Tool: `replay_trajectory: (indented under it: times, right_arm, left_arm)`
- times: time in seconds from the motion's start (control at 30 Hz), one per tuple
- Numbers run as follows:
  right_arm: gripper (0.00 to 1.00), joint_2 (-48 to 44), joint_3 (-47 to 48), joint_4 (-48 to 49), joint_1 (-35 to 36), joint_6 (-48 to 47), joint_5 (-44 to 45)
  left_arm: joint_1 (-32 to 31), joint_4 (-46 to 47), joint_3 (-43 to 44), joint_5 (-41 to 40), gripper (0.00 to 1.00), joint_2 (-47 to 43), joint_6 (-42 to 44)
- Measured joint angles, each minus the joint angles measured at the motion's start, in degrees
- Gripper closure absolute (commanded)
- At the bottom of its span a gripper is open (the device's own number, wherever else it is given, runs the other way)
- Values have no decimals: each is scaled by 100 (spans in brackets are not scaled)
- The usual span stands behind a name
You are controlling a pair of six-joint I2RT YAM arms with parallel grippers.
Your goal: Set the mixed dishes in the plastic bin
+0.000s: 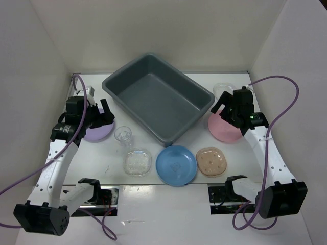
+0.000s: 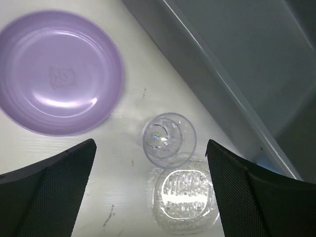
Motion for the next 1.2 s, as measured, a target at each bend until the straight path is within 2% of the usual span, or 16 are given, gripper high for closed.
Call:
replay_trajectory:
  times: [0.17,0.3,0.43,0.63,0.8,0.9,0.93,1.07,1.2]
  right_arm:
    - [0,-9,0,-2,-13,-90,-79]
    - [0,-22,-17,-4,-13,-155,-74]
    - [0,-94,-63,-15,-13,-214,-44]
    - [0,-299,-92,-26,-15,-254,66]
    - [0,-398,-101,-42,-15,-291,170]
    - [0,-404,-101,-61,-68,-323,229]
    - [0,-404,-101,-63,-68,-323,236]
    - [0,-402,-101,-72,-68,-332,256]
    - [0,-391,-101,-72,-68,-348,254]
  left_arm:
    - [-59,-55,-367,407,0,4,-304]
    - [-90,-177,-636,310,13,76,-704]
    - [-118,-155,-640,66,15,466,-975]
    - [-210,105,-859,-219,41,1274,-1147]
    - [-212,240,-986,-297,57,1762,-1244]
    - [-214,356,-990,-317,77,1834,-1259]
    - [-214,380,-990,-313,77,1847,-1255]
    - [-214,448,-992,-310,98,1978,-1274]
    - [-214,444,-1016,-356,100,1958,-1255]
